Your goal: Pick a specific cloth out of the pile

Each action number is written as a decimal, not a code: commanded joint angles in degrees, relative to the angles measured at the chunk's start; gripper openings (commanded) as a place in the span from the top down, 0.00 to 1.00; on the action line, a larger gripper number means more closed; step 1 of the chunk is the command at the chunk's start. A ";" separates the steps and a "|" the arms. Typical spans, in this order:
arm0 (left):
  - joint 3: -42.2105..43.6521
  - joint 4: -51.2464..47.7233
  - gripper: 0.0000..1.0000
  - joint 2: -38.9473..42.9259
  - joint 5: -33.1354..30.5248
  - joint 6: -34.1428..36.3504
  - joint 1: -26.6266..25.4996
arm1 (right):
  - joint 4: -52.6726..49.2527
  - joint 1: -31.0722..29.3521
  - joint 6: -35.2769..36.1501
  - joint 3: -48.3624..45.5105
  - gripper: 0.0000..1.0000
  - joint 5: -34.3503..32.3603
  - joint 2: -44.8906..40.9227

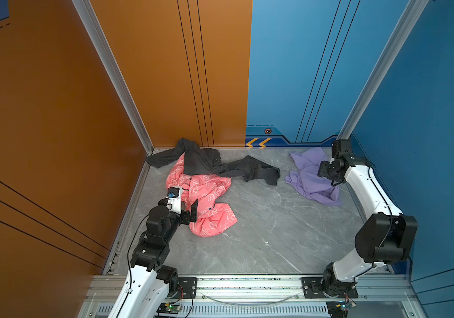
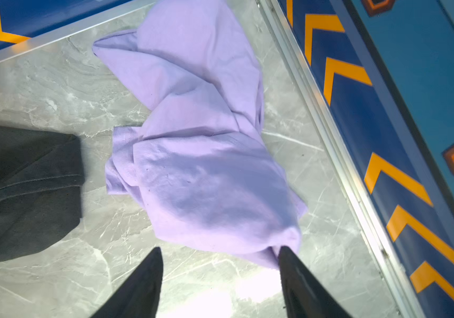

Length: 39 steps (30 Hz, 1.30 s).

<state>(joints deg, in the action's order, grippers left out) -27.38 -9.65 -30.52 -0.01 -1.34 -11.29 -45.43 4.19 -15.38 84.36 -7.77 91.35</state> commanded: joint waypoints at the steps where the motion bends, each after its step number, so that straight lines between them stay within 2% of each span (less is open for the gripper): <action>1: 0.44 1.29 0.02 -0.32 -0.69 -0.23 -0.30 | 1.58 -0.01 0.11 2.12 0.25 -0.58 -4.67; 6: 0.56 1.30 0.02 0.04 -1.12 -0.17 -0.46 | 1.62 -0.83 1.11 5.02 0.24 2.24 -1.53; 11: 0.76 1.27 0.02 0.29 -1.61 -0.23 -0.74 | 1.77 -2.75 1.58 4.21 0.32 2.98 3.59; 17: 0.82 1.04 0.02 0.44 -2.01 -0.23 -0.94 | 1.84 -2.80 -1.40 0.10 0.57 4.21 10.87; 23: 0.92 0.93 0.02 0.64 -2.36 -0.21 -1.15 | 2.79 -2.00 -3.93 -4.73 0.69 5.46 15.86; 30: 1.01 0.71 0.02 0.55 -4.61 -1.25 -1.16 | 4.10 -1.81 -4.83 -10.53 0.69 7.41 17.13; 34: 1.44 0.83 0.02 0.08 -10.00 -5.26 -0.93 | 6.92 -1.06 -5.69 -14.24 0.68 9.72 15.49; 39: 2.15 2.83 0.02 -1.67 -15.46 -8.26 0.28 | 6.94 -0.05 -6.15 -14.00 0.63 13.34 10.94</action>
<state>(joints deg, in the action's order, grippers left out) -26.15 -9.04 -31.40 -10.31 -6.68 -11.73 -38.92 3.49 -20.05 70.76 2.74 106.65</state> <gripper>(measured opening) 0.980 0.364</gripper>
